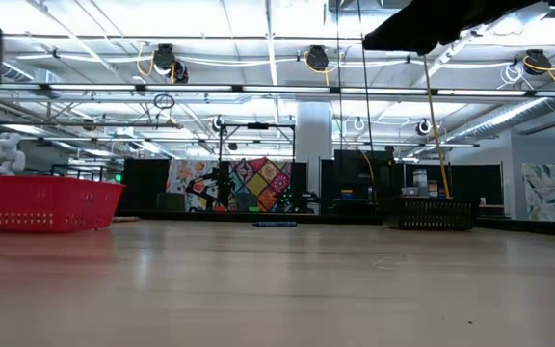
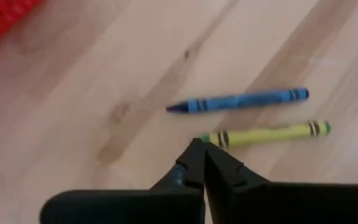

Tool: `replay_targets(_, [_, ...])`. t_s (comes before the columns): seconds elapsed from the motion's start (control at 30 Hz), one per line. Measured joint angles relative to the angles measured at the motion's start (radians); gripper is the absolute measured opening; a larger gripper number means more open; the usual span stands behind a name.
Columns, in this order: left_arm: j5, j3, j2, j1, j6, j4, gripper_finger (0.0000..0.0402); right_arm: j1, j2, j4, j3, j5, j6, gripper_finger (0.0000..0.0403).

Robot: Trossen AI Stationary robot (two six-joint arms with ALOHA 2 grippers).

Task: Sort crayons
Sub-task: Adjust the green crayon on the table, then put the blue crayon into the yellow bin

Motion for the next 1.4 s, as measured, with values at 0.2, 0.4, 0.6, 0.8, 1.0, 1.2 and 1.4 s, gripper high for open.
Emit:
replay_targets(0.2, [0.149,-0.005,0.000,0.039,0.039,0.000,0.0003,0.000,0.030,0.000,0.000,0.000,0.007,0.0089])
replay_targets(0.4, [0.188,-0.005,0.003,0.036,0.065,0.057,0.0003,0.000,0.034,0.001,0.000,0.000,0.008,0.0089])
replay_targets(0.6, [0.153,-0.001,0.060,0.088,0.149,0.065,0.0003,0.000,0.034,0.001,0.000,0.000,0.008,0.0089])
replay_targets(0.8, [0.165,0.001,0.084,0.145,0.226,0.065,0.0003,0.000,0.034,0.001,0.000,0.000,0.009,0.0089])
replay_targets(1.0, [0.072,-0.002,0.088,0.195,0.305,0.075,0.0003,0.000,0.034,0.001,0.000,0.000,0.012,0.0089])
replay_targets(1.2, [-0.132,-0.010,0.097,0.267,0.434,0.135,0.0003,0.000,0.034,0.001,0.000,0.000,0.030,0.0089])
replay_targets(1.4, [-0.254,-0.006,0.088,0.383,0.683,0.322,0.0003,0.000,0.035,-0.006,-0.001,-0.003,0.075,0.0089])
